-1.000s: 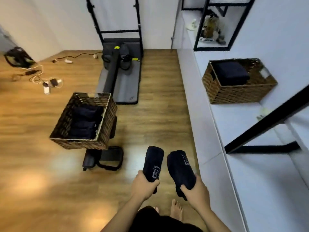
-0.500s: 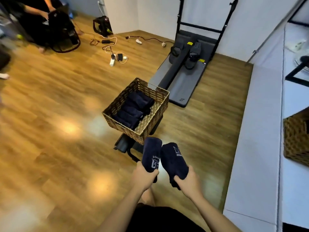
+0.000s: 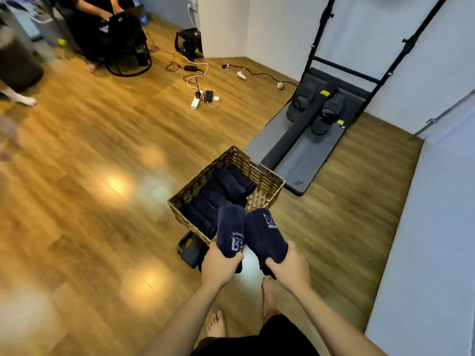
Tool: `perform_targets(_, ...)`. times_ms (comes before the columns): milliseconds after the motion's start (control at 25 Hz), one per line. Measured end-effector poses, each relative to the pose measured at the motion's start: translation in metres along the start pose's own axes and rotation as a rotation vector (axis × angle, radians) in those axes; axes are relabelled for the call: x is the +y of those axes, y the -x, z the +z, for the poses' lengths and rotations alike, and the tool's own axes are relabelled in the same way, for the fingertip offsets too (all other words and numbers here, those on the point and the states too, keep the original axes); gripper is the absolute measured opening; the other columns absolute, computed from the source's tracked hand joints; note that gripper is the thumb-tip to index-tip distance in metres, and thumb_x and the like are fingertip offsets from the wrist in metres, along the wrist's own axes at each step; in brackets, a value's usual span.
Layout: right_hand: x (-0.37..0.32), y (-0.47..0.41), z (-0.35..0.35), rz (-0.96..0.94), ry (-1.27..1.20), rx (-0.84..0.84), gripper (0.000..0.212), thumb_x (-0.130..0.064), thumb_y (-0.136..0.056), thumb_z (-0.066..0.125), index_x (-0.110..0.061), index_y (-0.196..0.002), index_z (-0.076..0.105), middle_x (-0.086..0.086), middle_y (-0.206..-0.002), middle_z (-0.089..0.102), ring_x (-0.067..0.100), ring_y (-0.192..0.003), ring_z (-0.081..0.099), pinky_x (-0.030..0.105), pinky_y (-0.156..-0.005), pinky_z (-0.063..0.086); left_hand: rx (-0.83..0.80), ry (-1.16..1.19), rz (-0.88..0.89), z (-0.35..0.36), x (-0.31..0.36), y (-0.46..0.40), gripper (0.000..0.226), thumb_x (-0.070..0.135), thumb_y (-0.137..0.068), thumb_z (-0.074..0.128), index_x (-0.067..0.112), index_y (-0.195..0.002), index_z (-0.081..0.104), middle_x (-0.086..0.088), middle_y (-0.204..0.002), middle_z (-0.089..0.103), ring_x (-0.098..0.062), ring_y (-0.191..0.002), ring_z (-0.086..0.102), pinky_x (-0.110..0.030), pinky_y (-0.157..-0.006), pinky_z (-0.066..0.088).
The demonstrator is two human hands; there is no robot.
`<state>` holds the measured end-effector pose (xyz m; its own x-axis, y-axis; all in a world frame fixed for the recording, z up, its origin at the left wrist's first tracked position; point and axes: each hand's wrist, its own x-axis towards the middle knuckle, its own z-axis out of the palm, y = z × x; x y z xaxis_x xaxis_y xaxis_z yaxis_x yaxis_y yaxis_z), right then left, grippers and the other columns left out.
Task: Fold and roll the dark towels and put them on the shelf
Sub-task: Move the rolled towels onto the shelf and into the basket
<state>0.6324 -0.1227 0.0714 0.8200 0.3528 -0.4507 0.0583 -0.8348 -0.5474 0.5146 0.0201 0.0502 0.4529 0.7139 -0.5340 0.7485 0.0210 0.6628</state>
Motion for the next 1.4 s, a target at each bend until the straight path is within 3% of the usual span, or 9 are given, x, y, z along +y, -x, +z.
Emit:
perform_targets(80, -0.017, -0.044, -0.006, -0.035, 0.023, -0.049, 0.042, -0.040, -0.065, 0.067, -0.032, -0.102, 0.049, -0.008, -0.091, 0.065, 0.020, -0.081, 0.063, 0.030, -0.061, 0.047, 0.036, 0.031, -0.053, 0.008, 0.017, -0.032, 0.049, 0.048, -0.070, 0.072, 0.025, -0.106, 0.047, 0.010, -0.096, 0.058, -0.015, -0.085, 0.056, -0.029, -0.072, 0.044)
perform_targets(240, -0.048, -0.140, -0.003, -0.142, 0.042, -0.151, 0.052, -0.037, -0.066, 0.070, -0.024, -0.114, 0.054, -0.005, -0.100, 0.065, 0.021, -0.090, 0.062, 0.028, -0.067, 0.044, 0.145, 0.105, -0.226, 0.025, 0.045, -0.096, 0.056, 0.059, -0.062, 0.066, 0.027, -0.104, 0.049, 0.005, -0.102, 0.062, -0.022, -0.102, 0.058, -0.031, -0.084, 0.047)
perform_targets(400, -0.086, -0.239, 0.031, -0.266, 0.168, -0.257, 0.059, -0.043, -0.066, 0.070, -0.019, -0.117, 0.053, 0.003, -0.108, 0.064, 0.029, -0.099, 0.063, 0.034, -0.077, 0.051, 0.234, 0.047, -0.400, 0.035, 0.063, -0.169, 0.054, 0.068, -0.073, 0.057, 0.030, -0.111, 0.061, 0.002, -0.112, 0.061, -0.029, -0.119, 0.048, -0.037, -0.098, 0.035)
perform_targets(520, -0.114, -0.290, 0.069, -0.339, 0.245, -0.299, 0.059, -0.039, -0.073, 0.073, -0.015, -0.122, 0.051, 0.006, -0.115, 0.061, 0.032, -0.105, 0.060, 0.035, -0.081, 0.047, 0.266, 0.028, -0.501, 0.033, 0.051, -0.222, 0.068, 0.074, -0.071, 0.053, 0.030, -0.122, 0.058, -0.003, -0.124, 0.058, -0.033, -0.126, 0.044, -0.045, -0.109, 0.033)
perform_targets(680, -0.122, -0.345, 0.138, -0.429, 0.321, -0.329, 0.065, -0.044, -0.076, 0.068, -0.015, -0.130, 0.046, 0.008, -0.121, 0.057, 0.030, -0.112, 0.055, 0.038, -0.087, 0.049, 0.268, 0.190, -0.524, 0.043, 0.010, -0.297, 0.080, 0.073, -0.063, 0.056, 0.023, -0.124, 0.060, 0.000, -0.119, 0.064, -0.027, -0.115, 0.057, -0.045, -0.101, 0.046)
perform_targets(840, -0.105, -0.383, 0.192, -0.631, 0.658, -0.359, 0.070, -0.043, -0.088, 0.061, -0.017, -0.147, 0.033, 0.010, -0.134, 0.046, 0.029, -0.124, 0.041, 0.042, -0.100, 0.041, 0.233, 0.116, -0.648, 0.060, -0.025, -0.344, 0.078, 0.049, -0.081, 0.069, 0.010, -0.142, 0.040, -0.008, -0.132, 0.055, -0.028, -0.119, 0.056, -0.035, -0.097, 0.048)
perform_targets(1040, -0.093, -0.397, 0.208, -0.643, 0.708, -0.412, 0.066, -0.037, -0.090, 0.061, -0.015, -0.147, 0.033, 0.010, -0.131, 0.048, 0.028, -0.122, 0.045, 0.041, -0.098, 0.043, 0.186, 0.019, -0.659, 0.073, -0.042, -0.358, 0.070, 0.042, -0.088, 0.065, 0.011, -0.146, 0.039, -0.010, -0.130, 0.060, -0.027, -0.121, 0.056, -0.036, -0.101, 0.047)
perform_targets(1240, -0.101, -0.381, 0.178, -0.598, 0.690, -0.408, 0.061, -0.039, -0.092, 0.058, -0.015, -0.144, 0.037, 0.009, -0.132, 0.050, 0.028, -0.123, 0.045, 0.041, -0.099, 0.044, 0.113, 0.012, -0.591, 0.051, -0.019, -0.333, 0.065, 0.040, -0.091, 0.063, 0.013, -0.146, 0.042, -0.007, -0.135, 0.057, -0.024, -0.120, 0.057, -0.031, -0.097, 0.046)
perform_targets(1400, -0.109, -0.333, 0.133, -0.543, 0.659, -0.350, 0.056, -0.040, -0.093, 0.056, -0.016, -0.141, 0.042, 0.006, -0.130, 0.053, 0.026, -0.122, 0.048, 0.037, -0.100, 0.042, 0.071, -0.018, -0.437, 0.022, 0.016, -0.283, 0.045, 0.040, -0.092, 0.061, 0.018, -0.130, 0.054, 0.002, -0.113, 0.066, -0.016, -0.104, 0.062, -0.029, -0.089, 0.049)
